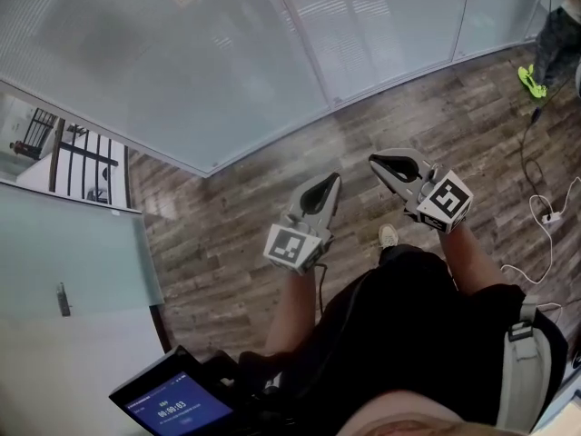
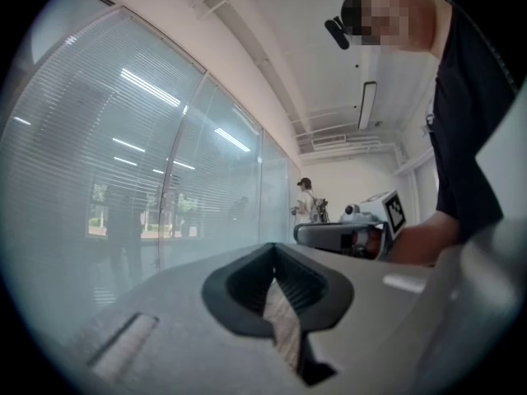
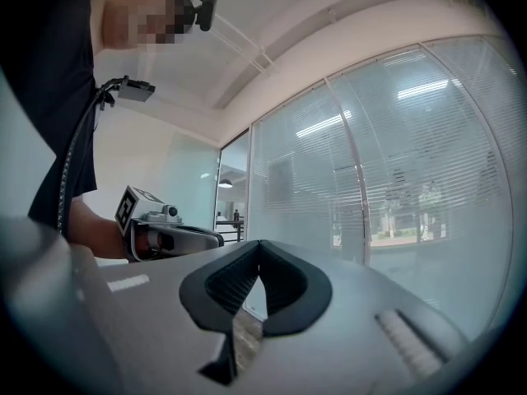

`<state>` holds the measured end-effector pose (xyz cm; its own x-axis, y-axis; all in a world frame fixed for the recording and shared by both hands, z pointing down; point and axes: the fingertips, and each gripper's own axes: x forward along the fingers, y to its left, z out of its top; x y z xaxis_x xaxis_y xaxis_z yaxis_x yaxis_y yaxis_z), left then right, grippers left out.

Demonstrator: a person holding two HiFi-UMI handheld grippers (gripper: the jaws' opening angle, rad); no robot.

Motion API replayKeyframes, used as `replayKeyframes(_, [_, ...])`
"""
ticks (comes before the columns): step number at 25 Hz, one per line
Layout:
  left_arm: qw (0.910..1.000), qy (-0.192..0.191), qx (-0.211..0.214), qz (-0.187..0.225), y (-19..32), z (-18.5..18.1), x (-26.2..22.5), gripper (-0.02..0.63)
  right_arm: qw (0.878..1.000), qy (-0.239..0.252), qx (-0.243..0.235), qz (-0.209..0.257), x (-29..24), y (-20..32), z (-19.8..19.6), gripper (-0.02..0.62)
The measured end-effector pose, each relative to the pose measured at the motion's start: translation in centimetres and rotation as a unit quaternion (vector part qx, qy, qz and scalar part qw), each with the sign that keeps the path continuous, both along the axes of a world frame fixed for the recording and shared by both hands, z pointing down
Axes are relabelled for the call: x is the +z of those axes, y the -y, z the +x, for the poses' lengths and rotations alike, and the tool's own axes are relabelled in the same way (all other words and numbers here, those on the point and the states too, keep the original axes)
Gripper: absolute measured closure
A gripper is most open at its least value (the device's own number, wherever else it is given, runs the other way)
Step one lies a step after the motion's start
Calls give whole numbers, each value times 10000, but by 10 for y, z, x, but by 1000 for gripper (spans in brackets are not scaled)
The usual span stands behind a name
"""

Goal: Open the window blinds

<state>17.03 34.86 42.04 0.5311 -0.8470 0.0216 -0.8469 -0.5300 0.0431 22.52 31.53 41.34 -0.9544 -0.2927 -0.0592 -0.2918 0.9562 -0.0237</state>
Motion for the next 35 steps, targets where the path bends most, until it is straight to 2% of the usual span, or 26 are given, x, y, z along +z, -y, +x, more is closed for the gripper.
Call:
replayKeyframes(4, [9998,-3,-161,-88,40,-2,7,603,9999,91,-122,-66,3,42,-2,589])
replayKeyframes(14, [9993,38,-377,27,86,-4,0,603,9994,81,-340,50,-3,88,-3,589])
replayKeyframes(21, [9986,35,-509,133,110,-4,-8,603,9980,36,-551,292,-12,111,-8,589])
replayKeyframes(28, [9976,107,-659,191,130,-4,3,603,9969,-31,-764,186,2,130,-10,589])
replayKeyframes(35, [9968,129,-794,9,136,-8,7,603,9963,-9,-845,156,9,140,-16,589])
